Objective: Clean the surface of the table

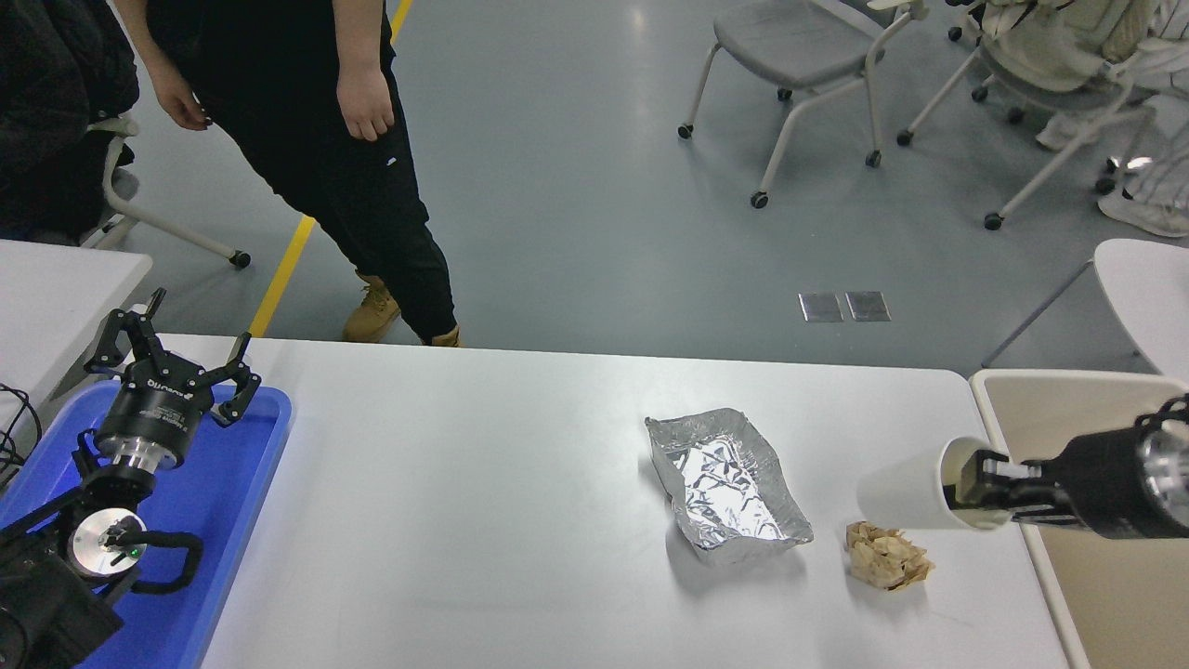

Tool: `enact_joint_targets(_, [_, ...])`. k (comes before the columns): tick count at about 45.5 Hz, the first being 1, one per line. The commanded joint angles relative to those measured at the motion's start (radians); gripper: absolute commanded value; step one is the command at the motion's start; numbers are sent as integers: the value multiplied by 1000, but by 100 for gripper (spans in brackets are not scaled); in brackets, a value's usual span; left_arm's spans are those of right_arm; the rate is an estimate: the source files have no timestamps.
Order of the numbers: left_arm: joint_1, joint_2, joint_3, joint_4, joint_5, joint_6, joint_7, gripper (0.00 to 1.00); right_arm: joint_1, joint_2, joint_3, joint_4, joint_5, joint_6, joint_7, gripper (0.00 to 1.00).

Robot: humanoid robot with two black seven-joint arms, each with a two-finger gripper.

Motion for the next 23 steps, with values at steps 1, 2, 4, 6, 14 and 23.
enact_joint_targets(1, [0, 0, 0, 0, 0, 0, 0, 100, 96, -109, 39, 1, -9, 151, -18, 0])
enact_joint_targets(2, [0, 0, 0, 0, 0, 0, 0, 100, 96, -115, 44, 1, -9, 155, -21, 0])
enact_joint_targets(4, [0, 0, 0, 0, 0, 0, 0, 100, 96, -127, 56, 1, -9, 168, -27, 0])
enact_joint_targets(6, [0, 0, 0, 0, 0, 0, 0, 100, 96, -137, 65, 1, -11, 178, -32, 0])
enact_joint_targets(14, [0, 0, 0, 0, 0, 0, 0, 100, 96, -157, 76, -1, -24, 197, -35, 0])
enact_joint_targets(23, [0, 0, 0, 0, 0, 0, 0, 100, 97, -169, 81, -1, -26, 198, -35, 0])
